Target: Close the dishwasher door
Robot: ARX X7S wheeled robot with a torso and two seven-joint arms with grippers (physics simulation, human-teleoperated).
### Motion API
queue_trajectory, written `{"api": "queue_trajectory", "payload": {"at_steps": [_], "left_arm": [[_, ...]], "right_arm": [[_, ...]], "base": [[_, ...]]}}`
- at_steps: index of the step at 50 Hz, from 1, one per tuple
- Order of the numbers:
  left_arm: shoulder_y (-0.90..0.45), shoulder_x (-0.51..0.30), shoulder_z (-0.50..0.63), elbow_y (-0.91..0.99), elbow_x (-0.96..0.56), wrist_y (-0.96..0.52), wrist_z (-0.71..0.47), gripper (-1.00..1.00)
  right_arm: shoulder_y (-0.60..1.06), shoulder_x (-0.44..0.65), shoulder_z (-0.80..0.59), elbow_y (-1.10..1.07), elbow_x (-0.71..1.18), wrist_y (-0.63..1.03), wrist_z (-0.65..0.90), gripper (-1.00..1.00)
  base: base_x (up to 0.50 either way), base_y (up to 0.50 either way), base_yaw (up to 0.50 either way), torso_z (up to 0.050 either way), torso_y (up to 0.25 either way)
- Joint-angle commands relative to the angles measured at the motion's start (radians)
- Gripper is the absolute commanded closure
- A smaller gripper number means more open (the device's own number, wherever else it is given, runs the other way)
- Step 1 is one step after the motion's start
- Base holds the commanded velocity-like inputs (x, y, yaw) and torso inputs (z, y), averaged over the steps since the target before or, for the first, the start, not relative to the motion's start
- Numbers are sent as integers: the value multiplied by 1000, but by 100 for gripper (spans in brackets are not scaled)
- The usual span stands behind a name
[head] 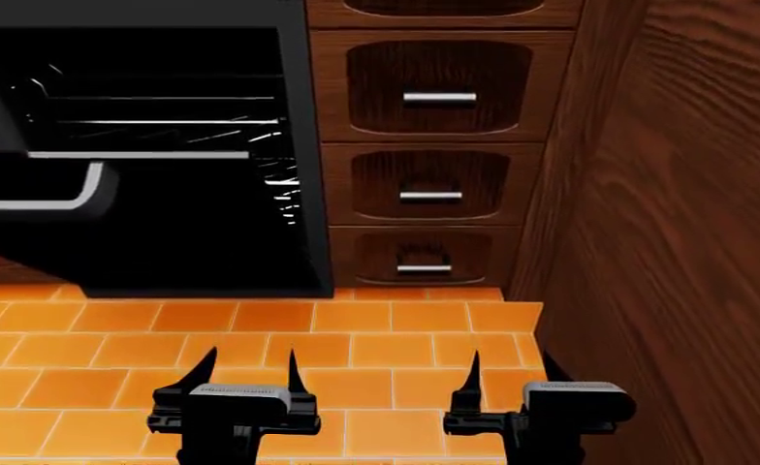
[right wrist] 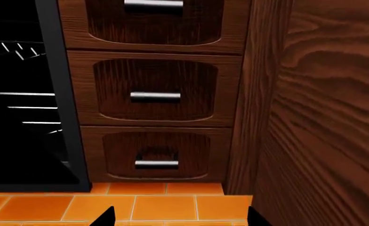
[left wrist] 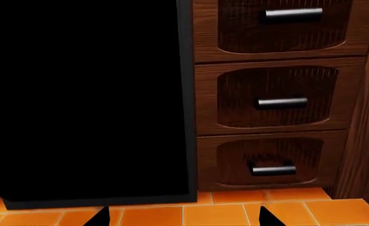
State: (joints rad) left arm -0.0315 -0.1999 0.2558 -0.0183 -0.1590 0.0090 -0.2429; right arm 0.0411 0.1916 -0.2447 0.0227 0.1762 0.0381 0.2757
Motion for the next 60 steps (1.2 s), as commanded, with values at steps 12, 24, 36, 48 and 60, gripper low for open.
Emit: {"api": "queue_trajectory", "payload": {"at_steps": [12,24,36,48,60], "left_arm": [[-1,-8,11,1,-7,0,-10,-100],[-3,-12,15,0,-11,3,-14,-100],[-4,-15,19,-3,-16,7,-20,-100],[-4,-19,25,-2,-21,10,-21,-100],[-4,-24,32,0,-24,15,-22,-100]], "right_arm": [[2,8,-10,2,8,-4,10,-100],[3,11,-15,2,12,-5,15,-100],[4,15,-18,2,17,-7,22,-100],[7,19,-25,5,20,-6,25,-100],[10,21,-30,9,25,-6,29,-100]], "base": [[0,0,0,-50,0],[0,0,0,-50,0],[0,0,0,-50,0],[0,0,0,-50,0],[0,0,0,-50,0]]}}
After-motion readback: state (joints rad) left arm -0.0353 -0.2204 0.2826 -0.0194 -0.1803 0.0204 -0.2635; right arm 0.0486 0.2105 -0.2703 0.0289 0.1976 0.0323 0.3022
